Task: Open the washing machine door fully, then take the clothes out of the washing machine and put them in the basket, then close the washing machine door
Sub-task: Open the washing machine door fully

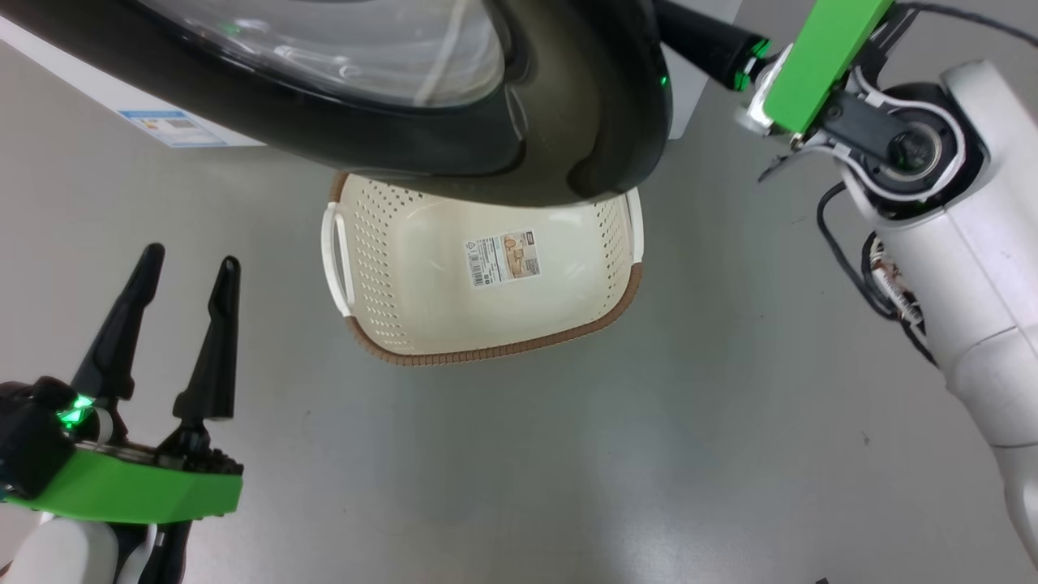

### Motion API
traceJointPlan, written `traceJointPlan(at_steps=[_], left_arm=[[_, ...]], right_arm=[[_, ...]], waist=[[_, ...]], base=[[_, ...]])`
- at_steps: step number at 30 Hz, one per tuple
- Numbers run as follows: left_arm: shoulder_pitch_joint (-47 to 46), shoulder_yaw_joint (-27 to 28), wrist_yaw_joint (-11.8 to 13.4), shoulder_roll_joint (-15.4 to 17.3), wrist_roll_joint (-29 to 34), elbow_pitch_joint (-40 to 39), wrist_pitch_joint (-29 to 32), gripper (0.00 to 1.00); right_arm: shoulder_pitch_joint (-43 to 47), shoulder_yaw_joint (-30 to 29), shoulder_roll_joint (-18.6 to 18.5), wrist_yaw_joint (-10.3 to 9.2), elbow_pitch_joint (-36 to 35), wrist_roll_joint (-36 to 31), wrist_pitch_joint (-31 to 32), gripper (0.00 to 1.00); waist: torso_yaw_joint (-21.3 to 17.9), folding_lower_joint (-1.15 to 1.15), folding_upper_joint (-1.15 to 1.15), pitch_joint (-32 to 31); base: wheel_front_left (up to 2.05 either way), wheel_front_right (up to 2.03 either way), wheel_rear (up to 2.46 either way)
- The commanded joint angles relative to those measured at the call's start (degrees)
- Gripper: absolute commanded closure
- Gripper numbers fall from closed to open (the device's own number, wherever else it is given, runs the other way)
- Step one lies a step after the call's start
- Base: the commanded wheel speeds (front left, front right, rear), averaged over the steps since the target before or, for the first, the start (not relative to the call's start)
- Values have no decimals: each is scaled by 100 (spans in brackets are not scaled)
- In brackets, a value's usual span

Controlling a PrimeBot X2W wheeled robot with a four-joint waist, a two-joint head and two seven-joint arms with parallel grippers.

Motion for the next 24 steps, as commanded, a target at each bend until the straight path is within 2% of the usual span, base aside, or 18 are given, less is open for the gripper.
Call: traceJointPlan(at_steps=[1, 7, 12, 13, 14, 15, 21, 24], left_arm=[[66, 202, -29, 152, 71, -83, -46, 0], [81, 221, -29, 152, 65, -94, -46, 0], [77, 261, -29, 158, 60, -122, -46, 0], [77, 270, -29, 159, 60, -128, -46, 0], [77, 280, -29, 161, 62, -134, -46, 0], [75, 290, -29, 164, 62, -138, -46, 0], [87, 387, -29, 178, 58, -171, -46, 0], [102, 434, -29, 183, 61, -186, -46, 0]], right_arm=[[172, 66, 164, 52, -200, 65, 38, 100], [289, 41, 152, 52, -244, 51, -7, 100], [372, -85, 187, 52, -202, -123, -451, 100], [399, -106, 196, 52, -182, -200, -593, 69], [431, -116, 209, 52, -184, -269, -719, 52], [468, -141, 211, 52, -168, -365, -898, 1], [721, -139, 236, 52, -83, -1240, -2205, 0], [832, -57, 207, 52, 51, -1915, -3005, 0]], waist=[[-3, 0, 0, -26], [-19, 0, 0, -41], [-69, 0, 0, -18], [-84, 0, 0, -13], [-102, 0, 0, -8], [-122, 0, 0, -4], [-274, 0, 0, 20], [-360, 0, 0, 25]], base=[[0, 0, 0], [0, 0, 0], [0, 0, 0], [0, 0, 0], [0, 0, 0], [0, 0, 0], [0, 0, 0], [0, 0, 0]])
